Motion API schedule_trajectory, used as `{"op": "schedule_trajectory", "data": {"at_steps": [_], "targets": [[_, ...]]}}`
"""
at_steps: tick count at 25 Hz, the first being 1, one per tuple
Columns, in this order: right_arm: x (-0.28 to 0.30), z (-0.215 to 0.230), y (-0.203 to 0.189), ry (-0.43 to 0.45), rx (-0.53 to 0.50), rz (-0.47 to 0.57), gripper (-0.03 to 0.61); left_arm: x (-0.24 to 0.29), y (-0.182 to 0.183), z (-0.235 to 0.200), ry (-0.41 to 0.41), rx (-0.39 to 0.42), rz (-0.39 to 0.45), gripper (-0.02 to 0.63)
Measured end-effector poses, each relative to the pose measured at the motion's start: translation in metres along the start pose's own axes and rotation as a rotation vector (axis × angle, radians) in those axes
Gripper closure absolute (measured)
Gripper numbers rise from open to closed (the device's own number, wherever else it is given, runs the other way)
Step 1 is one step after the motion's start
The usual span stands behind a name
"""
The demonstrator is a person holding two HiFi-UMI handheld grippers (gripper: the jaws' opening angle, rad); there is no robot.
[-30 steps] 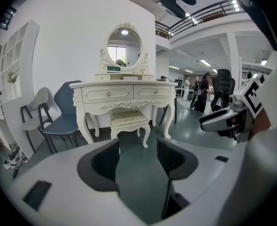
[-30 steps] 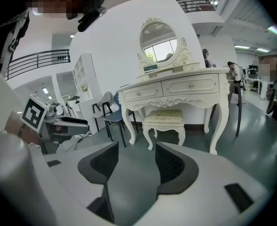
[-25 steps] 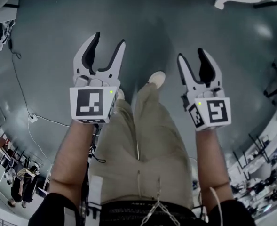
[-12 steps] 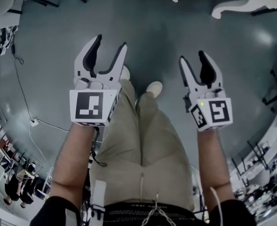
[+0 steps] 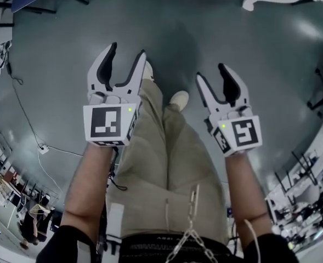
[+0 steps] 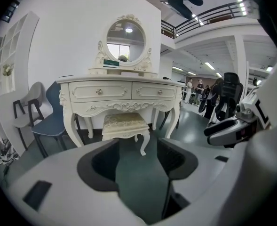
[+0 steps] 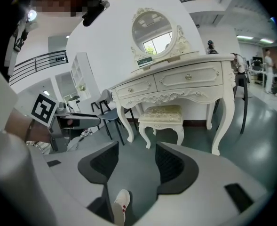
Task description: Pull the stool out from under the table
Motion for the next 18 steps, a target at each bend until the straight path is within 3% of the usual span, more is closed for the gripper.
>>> {"op": "schedule_trajectory", "data": {"at_steps": [9,18], "targets": [[0.042,0.013,0.033,-0.048,0.054,0.027,0.356,0.041,0.036,-0.038,-0.032,0.025,0.011,0.377],[0.093,0.016,0.064,-0.060,0.068,0.030,0.354,0.084,0.051,-0.081,-0.038,0.070,-0.005,0.377]]}}
Point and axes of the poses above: the fingertips, and each gripper's own axes: x forward along the fingers, z to its right, y out of its top, the point moved 10 cm from there along -x, backward along the fingers, and after that the axes turned 11 degrees about y, right-handed, at the moved point
